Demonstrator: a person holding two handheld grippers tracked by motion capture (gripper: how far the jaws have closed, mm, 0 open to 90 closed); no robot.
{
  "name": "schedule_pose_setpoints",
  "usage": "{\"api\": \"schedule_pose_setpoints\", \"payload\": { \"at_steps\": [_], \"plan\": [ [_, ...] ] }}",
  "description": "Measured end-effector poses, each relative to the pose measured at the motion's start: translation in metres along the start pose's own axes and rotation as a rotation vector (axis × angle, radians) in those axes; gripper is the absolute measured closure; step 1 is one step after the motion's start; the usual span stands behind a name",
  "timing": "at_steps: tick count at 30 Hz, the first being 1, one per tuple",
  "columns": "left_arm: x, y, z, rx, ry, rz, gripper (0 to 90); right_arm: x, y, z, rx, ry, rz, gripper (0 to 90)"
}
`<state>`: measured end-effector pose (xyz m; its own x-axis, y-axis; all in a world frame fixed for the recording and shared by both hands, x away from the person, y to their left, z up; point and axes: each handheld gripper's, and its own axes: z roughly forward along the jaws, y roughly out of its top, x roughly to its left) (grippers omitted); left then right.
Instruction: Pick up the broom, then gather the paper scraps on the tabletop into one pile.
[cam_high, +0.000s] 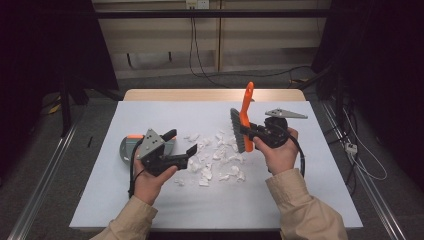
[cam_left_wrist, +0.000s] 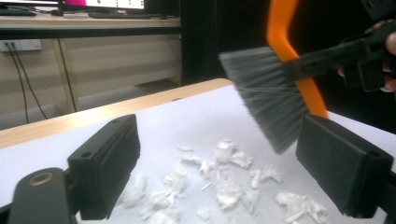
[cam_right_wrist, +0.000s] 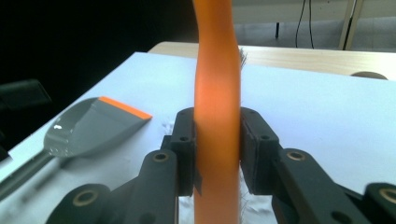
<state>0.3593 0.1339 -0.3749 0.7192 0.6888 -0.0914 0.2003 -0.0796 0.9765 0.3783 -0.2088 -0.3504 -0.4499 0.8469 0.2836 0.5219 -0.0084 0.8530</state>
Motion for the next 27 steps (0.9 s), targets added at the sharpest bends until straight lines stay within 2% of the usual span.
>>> {"api": "schedule_pose_setpoints", "payload": {
  "at_steps": [6, 13, 21, 27],
  "plan": [
    [0.018, -0.001, -0.017, -0.012, 0.004, -0.011, 9.3, -0.014, -0.005, -0.007, 0.033, -0.017, -0.007, 70.3],
    [0.035, -0.005, -0.035, -0.008, 0.022, -0.006, 8.5, -0.022, -0.005, -0.008, 0.068, -0.034, -0.026, 70.3],
    [0.046, -0.015, -0.048, 0.004, 0.026, -0.019, 7.3, -0.026, -0.007, -0.007, 0.108, -0.05, -0.033, 70.2],
    [0.054, -0.019, -0.058, -0.006, 0.028, -0.027, 6.4, -0.033, -0.008, -0.009, 0.139, -0.068, -0.039, 70.2]
  ]
}}
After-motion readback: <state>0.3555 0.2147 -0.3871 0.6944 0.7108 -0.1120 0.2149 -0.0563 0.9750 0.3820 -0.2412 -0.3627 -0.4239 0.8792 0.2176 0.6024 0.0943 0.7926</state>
